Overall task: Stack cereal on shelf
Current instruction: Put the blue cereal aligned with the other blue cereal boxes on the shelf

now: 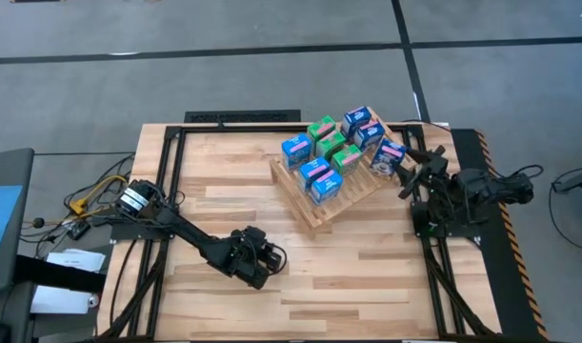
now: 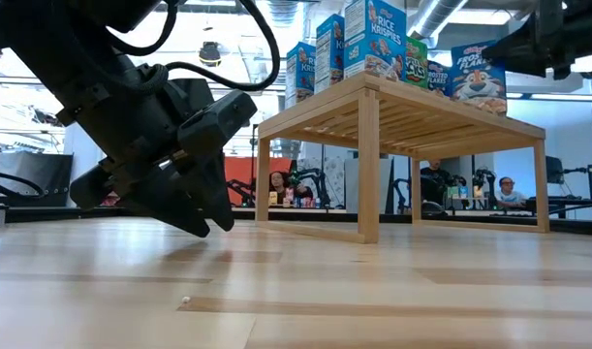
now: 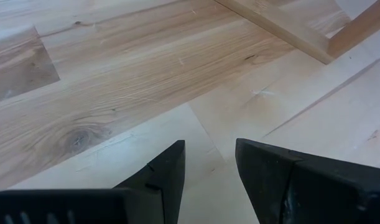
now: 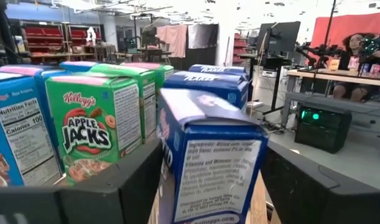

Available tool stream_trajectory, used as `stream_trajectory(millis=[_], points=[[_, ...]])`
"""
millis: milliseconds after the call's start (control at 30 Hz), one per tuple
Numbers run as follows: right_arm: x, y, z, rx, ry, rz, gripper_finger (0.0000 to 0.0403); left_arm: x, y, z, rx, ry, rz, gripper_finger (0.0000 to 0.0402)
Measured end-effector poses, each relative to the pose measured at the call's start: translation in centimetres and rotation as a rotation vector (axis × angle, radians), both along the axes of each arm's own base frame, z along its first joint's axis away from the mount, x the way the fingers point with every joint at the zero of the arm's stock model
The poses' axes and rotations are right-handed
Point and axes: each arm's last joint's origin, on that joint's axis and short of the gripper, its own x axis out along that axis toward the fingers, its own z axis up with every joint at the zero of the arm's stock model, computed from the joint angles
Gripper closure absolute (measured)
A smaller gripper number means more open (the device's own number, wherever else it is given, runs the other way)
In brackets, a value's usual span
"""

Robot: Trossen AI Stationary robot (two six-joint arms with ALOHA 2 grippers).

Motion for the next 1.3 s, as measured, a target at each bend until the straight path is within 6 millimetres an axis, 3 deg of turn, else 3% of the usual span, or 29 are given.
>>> stream_trajectory(millis=[300, 500, 700, 900, 1100, 1300], points=[[-0.1, -0.1, 0.1, -0.007, 0.004, -0.027, 0.0055, 0.0, 0.0, 0.0, 0.001, 0.001, -0.001, 0.0271], [-0.3, -0.2, 0.8, -0.026, -0.031, -0.064, 0.0047, 0.0, 0.0, 0.0, 0.002, 0.004, -0.001, 0.0271], [-1.0, -0.2, 2.5, -0.028, -0.071, -0.038, 0.0050, 0.0, 0.0, 0.0, 0.003, 0.005, -0.001, 0.0271], [-3.0, -0.7, 5.7, -0.068, -0.112, -0.033, 0.0056, 0.0, 0.0, 0.0, 0.013, 0.014, -0.011, 0.0271], [-3.5, -0.8, 8.8, -0.056, -0.127, -0.012, 0.0124, -0.1, 0.0, 0.0, 0.017, 0.019, -0.015, 0.0271], [-2.3, -0.3, 13.2, -0.133, 0.066, -0.060, 0.0281, -0.1, 0.0, -0.1, 0.002, 0.037, -0.033, 0.0271]])
